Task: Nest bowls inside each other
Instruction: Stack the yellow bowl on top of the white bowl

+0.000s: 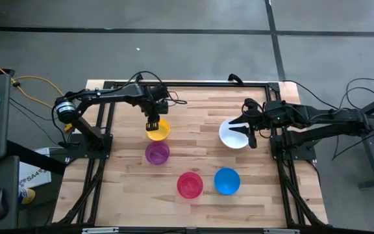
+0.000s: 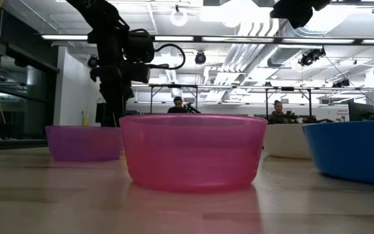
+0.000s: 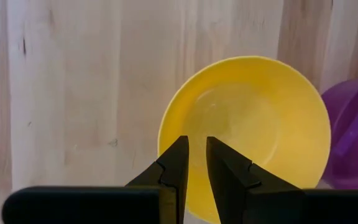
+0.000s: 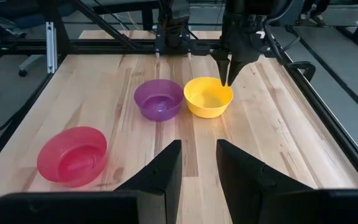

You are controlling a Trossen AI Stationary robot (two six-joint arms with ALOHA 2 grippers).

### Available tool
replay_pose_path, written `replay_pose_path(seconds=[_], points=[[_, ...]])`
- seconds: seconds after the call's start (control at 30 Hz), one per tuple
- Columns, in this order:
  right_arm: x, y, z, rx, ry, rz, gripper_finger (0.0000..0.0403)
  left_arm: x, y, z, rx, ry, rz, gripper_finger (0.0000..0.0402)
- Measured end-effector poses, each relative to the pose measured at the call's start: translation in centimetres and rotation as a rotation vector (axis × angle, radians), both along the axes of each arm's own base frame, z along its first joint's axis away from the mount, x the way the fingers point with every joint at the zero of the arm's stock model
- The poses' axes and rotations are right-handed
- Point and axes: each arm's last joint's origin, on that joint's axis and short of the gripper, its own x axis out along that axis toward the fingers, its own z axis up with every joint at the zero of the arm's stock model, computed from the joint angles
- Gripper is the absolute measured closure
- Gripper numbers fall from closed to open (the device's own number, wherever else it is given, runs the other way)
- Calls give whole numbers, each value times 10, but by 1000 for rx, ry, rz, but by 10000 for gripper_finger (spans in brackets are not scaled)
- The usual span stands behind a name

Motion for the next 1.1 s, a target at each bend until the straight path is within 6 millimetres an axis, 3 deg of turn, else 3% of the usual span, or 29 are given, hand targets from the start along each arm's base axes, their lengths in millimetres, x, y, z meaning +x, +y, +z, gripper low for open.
replay_pose_path(seconds=[0.57,1.1], points=[[0,1,0,12,-1,29,309,2,10,-23,51,137,26,343],[0,1,0,11,-1,27,309,5,15,-10,81,90,27,343]])
